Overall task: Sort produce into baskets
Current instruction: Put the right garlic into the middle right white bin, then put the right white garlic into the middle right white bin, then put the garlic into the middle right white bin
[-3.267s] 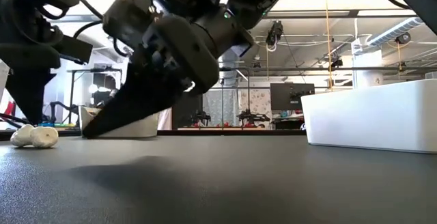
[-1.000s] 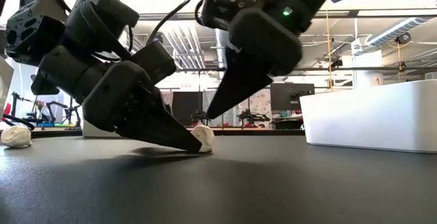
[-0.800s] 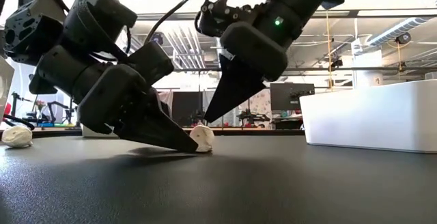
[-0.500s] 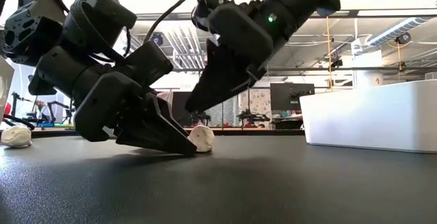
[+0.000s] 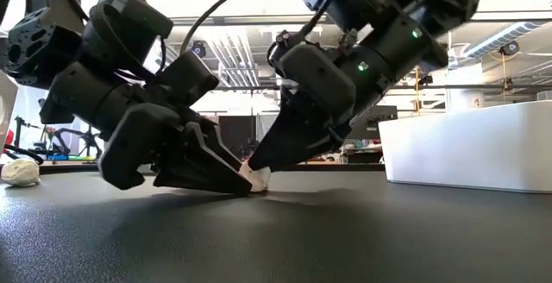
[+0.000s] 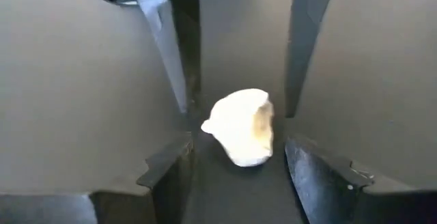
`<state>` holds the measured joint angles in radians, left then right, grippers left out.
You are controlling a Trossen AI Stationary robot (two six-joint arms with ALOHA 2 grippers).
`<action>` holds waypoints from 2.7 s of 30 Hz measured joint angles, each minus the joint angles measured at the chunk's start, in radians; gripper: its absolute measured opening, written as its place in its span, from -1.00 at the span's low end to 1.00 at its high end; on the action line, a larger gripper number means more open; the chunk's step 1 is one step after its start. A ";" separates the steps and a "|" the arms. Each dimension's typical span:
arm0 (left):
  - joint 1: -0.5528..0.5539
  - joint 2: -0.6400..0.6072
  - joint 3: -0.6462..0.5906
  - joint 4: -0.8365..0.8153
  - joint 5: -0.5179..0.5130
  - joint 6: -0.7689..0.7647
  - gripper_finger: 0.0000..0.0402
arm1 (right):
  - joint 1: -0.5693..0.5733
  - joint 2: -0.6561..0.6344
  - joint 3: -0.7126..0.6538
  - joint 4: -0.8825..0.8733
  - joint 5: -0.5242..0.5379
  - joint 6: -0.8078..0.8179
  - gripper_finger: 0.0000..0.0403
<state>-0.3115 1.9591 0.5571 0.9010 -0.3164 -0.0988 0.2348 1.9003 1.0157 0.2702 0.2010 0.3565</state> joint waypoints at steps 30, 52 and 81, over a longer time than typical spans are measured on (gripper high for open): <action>0.007 0.019 -0.014 0.027 0.008 -0.104 0.07 | 0.000 0.025 0.202 -0.355 -0.006 -0.194 -0.78; 0.006 0.019 -0.016 0.024 0.009 -0.121 0.07 | 0.046 -0.431 0.101 -1.447 0.341 0.521 -0.76; -0.037 -0.856 0.080 -1.639 0.073 -0.612 0.07 | 0.222 -0.466 0.208 -1.327 0.662 0.457 -0.02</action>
<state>-0.3489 1.1034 0.6374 -0.7375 -0.2433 -0.7109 0.4567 1.4345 1.2237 -1.0567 0.8634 0.8138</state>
